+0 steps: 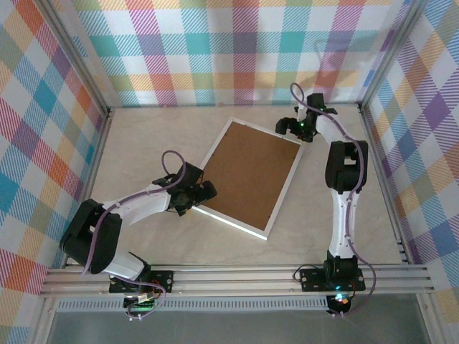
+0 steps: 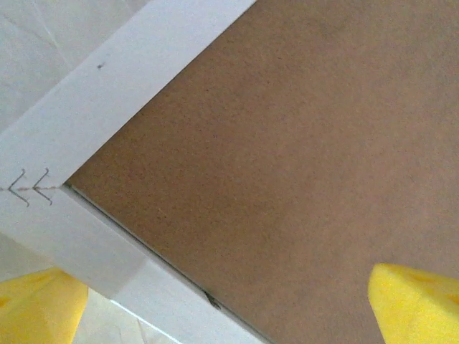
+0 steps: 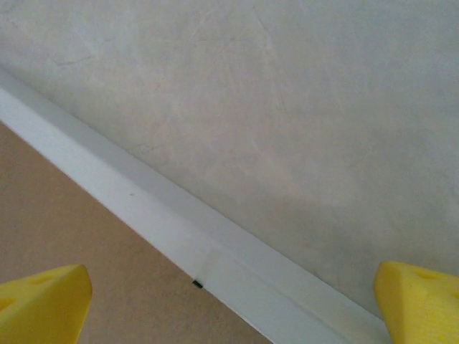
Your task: Put the photo into the frame
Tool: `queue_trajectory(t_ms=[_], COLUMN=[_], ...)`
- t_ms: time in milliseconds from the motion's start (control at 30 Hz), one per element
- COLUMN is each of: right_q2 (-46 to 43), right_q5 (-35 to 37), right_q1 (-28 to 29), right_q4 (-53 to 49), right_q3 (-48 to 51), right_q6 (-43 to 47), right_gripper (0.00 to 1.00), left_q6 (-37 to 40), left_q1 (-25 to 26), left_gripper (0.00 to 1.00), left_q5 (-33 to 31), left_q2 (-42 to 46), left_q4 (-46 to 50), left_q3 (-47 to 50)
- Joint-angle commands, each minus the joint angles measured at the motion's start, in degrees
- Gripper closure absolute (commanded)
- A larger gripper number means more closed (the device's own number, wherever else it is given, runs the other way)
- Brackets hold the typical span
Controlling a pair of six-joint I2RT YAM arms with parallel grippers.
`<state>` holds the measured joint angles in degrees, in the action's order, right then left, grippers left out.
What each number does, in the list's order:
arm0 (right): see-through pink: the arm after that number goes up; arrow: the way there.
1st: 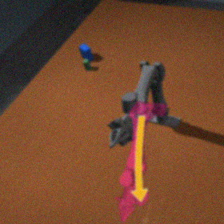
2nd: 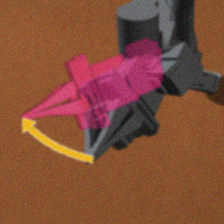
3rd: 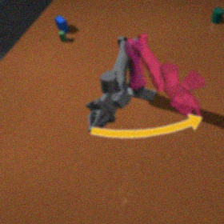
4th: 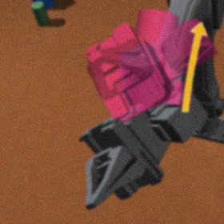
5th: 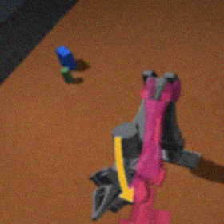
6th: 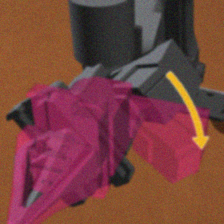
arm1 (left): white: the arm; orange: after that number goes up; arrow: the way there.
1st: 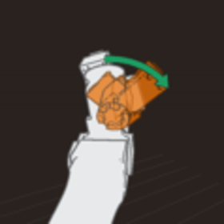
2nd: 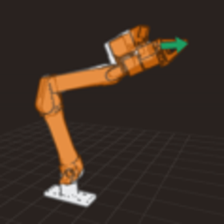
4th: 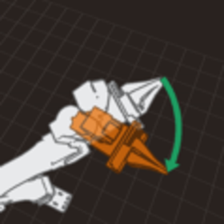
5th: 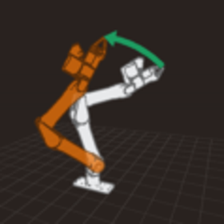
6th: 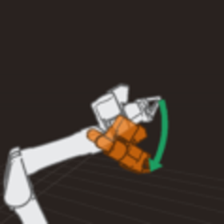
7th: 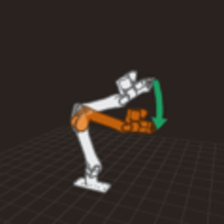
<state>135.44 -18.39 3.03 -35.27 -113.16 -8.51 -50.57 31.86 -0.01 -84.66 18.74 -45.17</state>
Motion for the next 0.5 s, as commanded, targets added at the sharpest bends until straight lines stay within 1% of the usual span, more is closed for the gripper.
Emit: queue_trajectory(t_ms=[0, 133, 233, 333, 467], right_q2=[-5.47, -11.15, -16.51, -22.47, -30.07], right_q5=[-4.91, -3.73, -3.33, -3.28, -4.65], right_q1=[0.6, 0.65, 0.82, 1.11, 2.76], right_q4=[-2.15, -2.45, -1.69, 0.43, 2.43], right_q3=[7.36, 15.3, 23.42, 33.1, 45.28], right_q6=[-1.32, -3.49, -5.86, -7.37, -9.0], right_gripper=[0.0, 0.0, 0.0, 0.0, 0.01], left_q6=[0.66, 4.2, 6.67, 10.27, 14.63], left_q1=[-0.4, -3.02, -6.81, -9.18, -11.46], left_gripper=[0.0, 0.0, 0.0, 0.0, 0.0], left_q5=[-2.89, -4.71, -2.83, -2.08, -0.85], left_q2=[-3.0, -6.17, -8.99, -12.66, -18.73], left_q4=[-6.51, -6.96, -9.06, -9.03, -6.31], left_q3=[-2.74, -5.28, -7.5, -12.16, -20.8])
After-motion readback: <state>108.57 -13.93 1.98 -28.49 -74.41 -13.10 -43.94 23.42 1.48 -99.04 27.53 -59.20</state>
